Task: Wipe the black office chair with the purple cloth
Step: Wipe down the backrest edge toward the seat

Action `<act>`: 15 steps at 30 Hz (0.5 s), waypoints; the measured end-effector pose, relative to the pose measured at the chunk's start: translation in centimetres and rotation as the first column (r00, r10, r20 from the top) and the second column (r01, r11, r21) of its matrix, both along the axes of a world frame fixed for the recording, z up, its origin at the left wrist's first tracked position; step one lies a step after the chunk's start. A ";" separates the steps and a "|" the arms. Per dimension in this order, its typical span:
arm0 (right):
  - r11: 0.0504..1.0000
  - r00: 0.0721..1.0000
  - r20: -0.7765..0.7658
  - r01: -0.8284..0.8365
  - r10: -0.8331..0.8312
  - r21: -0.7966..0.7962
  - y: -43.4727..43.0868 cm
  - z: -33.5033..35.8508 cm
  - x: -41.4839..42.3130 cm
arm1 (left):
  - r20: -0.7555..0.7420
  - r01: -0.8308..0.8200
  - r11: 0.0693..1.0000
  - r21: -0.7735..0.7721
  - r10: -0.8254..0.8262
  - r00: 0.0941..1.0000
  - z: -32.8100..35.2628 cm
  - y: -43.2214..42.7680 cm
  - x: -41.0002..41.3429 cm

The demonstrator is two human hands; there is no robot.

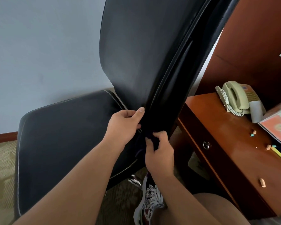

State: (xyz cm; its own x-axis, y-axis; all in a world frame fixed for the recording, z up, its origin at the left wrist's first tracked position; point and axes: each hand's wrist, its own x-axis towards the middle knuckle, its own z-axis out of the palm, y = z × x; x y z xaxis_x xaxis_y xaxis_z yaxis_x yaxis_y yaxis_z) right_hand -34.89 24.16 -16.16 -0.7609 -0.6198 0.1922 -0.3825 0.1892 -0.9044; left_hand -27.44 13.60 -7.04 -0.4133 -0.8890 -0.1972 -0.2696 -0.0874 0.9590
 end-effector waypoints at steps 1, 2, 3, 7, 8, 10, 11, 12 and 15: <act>0.999 0.999 0.030 0.012 -0.014 0.053 0.2 -0.5 0.0 | 0.001 -0.001 1.000 -0.005 0.001 1.000 0.0 0.1 -0.1; 0.997 0.999 0.039 0.020 -0.023 0.074 0.2 -0.8 0.0 | 0.004 -0.004 1.000 -0.013 0.004 1.000 0.0 0.1 -0.2; 0.998 0.999 0.030 0.024 -0.026 0.063 0.3 -0.7 -0.1 | 0.007 -0.008 1.000 -0.018 0.008 1.000 0.0 0.1 -0.3; 0.980 0.992 -0.128 -0.017 -0.009 -0.199 0.4 1.7 -0.5 | 0.019 -0.022 0.999 -0.035 0.022 1.000 -0.1 -0.2 -0.5; 0.968 0.986 -0.168 -0.021 -0.022 -0.249 0.4 2.2 -0.8 | 0.015 -0.024 0.999 -0.037 0.025 1.000 -0.1 -0.3 -0.5; 0.966 0.983 -0.179 -0.004 -0.043 -0.257 0.1 2.5 -1.2 | 0.006 -0.027 0.999 -0.038 0.027 1.000 -0.2 -0.3 -0.6; 0.974 0.988 -0.147 0.008 -0.042 -0.227 0.0 2.3 -1.4 | 0.005 -0.029 0.999 -0.042 0.029 1.000 -0.3 -0.3 -0.6; 0.982 0.995 -0.098 0.018 -0.037 -0.187 -0.1 1.8 -1.4 | 0.005 -0.029 0.999 -0.044 0.029 1.000 -0.3 -0.3 -0.6; 0.995 0.999 0.032 0.047 -0.044 -0.090 0.0 0.9 -1.2 | 0.006 -0.026 0.999 -0.031 0.026 1.000 -0.5 -0.3 -0.6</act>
State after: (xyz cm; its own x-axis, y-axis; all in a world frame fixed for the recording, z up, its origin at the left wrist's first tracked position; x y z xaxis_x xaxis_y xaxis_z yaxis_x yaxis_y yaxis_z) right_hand -36.06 24.11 -15.29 -0.7941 -0.5656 0.2225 -0.3476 0.1225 -0.9296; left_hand -28.07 13.27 -7.52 -0.3892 -0.9050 -0.1718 -0.2733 -0.0647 0.9597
